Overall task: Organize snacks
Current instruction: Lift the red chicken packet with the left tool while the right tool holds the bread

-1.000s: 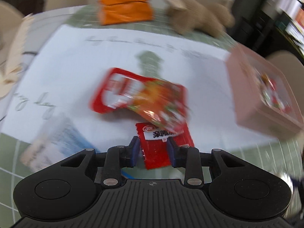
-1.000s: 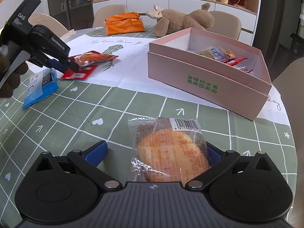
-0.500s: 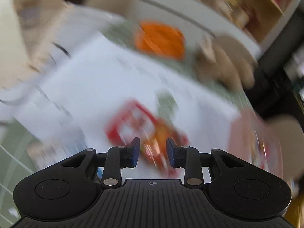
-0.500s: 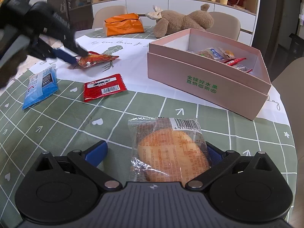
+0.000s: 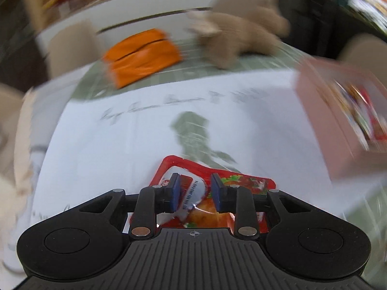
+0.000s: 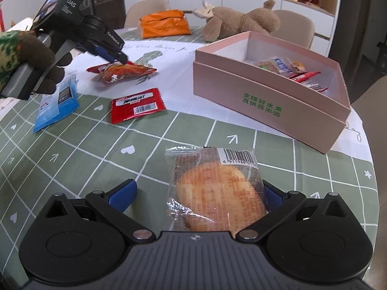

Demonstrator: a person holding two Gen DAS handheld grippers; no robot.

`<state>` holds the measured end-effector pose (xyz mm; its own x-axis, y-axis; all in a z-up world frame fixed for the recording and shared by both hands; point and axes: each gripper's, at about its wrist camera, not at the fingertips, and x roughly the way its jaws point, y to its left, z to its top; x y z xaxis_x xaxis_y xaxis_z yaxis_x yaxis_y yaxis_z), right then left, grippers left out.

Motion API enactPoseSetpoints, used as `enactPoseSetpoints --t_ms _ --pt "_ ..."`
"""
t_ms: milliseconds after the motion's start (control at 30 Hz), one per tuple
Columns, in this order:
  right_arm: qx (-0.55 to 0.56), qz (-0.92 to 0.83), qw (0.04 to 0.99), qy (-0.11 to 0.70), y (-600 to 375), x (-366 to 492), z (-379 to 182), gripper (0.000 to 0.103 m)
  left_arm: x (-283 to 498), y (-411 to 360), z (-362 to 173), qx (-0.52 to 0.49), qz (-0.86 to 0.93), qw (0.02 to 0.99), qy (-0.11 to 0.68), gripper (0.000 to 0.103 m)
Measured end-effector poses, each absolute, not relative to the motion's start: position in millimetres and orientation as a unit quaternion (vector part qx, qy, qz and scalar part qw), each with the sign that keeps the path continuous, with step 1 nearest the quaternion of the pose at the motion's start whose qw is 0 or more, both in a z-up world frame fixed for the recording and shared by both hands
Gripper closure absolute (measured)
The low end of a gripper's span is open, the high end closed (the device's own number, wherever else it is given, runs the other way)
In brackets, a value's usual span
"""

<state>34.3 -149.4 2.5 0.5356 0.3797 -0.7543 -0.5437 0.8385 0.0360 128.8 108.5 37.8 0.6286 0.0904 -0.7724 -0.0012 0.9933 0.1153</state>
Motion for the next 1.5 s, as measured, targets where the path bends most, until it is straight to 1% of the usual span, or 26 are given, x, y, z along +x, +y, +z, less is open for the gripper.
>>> enactPoseSetpoints --t_ms 67,100,133,267,300,333,400,500,600,733,833,900,933,967,1033,1100,1133,1200,1267,1367,1433,1467,1500 --pt "-0.103 0.275 0.864 0.410 -149 38 4 0.001 115 99 38 0.070 -0.006 0.900 0.431 0.071" --pt "-0.101 0.279 0.861 0.414 -149 41 6 0.006 108 98 39 0.067 -0.021 0.899 0.432 0.071" --pt "-0.098 0.282 0.859 0.416 -150 43 8 0.007 100 97 40 0.060 -0.036 0.898 0.435 0.071" --pt "-0.085 0.307 0.864 0.389 -146 49 31 0.008 70 102 43 0.010 -0.099 0.887 0.451 0.071" --pt "-0.088 0.315 0.864 0.383 -142 52 36 0.008 62 104 43 -0.003 -0.107 0.884 0.455 0.073" --pt "-0.095 0.324 0.862 0.377 -136 54 39 0.008 54 107 44 -0.014 -0.099 0.884 0.457 0.074" --pt "-0.121 0.341 0.859 0.362 -119 59 44 0.008 38 118 48 -0.039 -0.059 0.889 0.452 0.074" --pt "-0.146 0.368 0.849 0.351 -90 72 40 0.008 16 148 56 -0.136 -0.007 0.884 0.447 0.075" --pt "-0.159 0.385 0.831 0.369 -63 90 28 0.011 0 170 57 -0.225 0.001 0.862 0.455 0.075" --pt "-0.153 0.390 0.819 0.393 -42 111 15 0.012 -8 170 53 -0.238 0.006 0.853 0.464 0.075" --pt "-0.138 0.395 0.814 0.403 -35 117 11 0.024 -4 163 45 -0.237 0.015 0.850 0.470 0.075" --pt "-0.138 0.393 0.816 0.402 -34 112 13 0.039 -1 159 42 -0.232 0.020 0.849 0.474 0.075" --pt "-0.137 0.392 0.816 0.402 -35 109 15 0.045 3 156 41 -0.226 0.019 0.850 0.475 0.075" --pt "-0.136 0.390 0.817 0.402 -38 105 18 0.053 7 152 40 -0.219 0.015 0.852 0.475 0.075" --pt "-0.136 0.388 0.817 0.405 -50 96 22 0.060 16 142 40 -0.195 0.002 0.858 0.476 0.068" --pt "-0.134 0.384 0.814 0.415 -66 86 22 0.069 24 131 41 -0.174 -0.014 0.861 0.477 0.067" --pt "-0.133 0.380 0.814 0.419 -74 81 22 0.070 28 125 41 -0.161 -0.024 0.864 0.476 0.066" --pt "-0.131 0.365 0.816 0.428 -92 73 21 0.076 34 112 40 -0.136 -0.046 0.867 0.476 0.066" --pt "-0.143 0.339 0.827 0.426 -106 64 21 0.076 40 100 40 -0.106 -0.060 0.872 0.474 0.062" --pt "-0.148 0.321 0.836 0.419 -119 56 24 0.075 45 91 43 -0.060 -0.057 0.880 0.467 0.061" --pt "-0.139 0.325 0.840 0.411 -121 57 28 0.065 44 91 45 -0.037 -0.045 0.884 0.464 0.062" --pt "-0.139 0.324 0.843 0.405 -120 58 29 0.054 44 94 46 -0.029 -0.039 0.885 0.463 0.062" --pt "-0.139 0.323 0.847 0.399 -117 58 30 0.047 43 97 47 -0.019 -0.028 0.885 0.465 0.066"
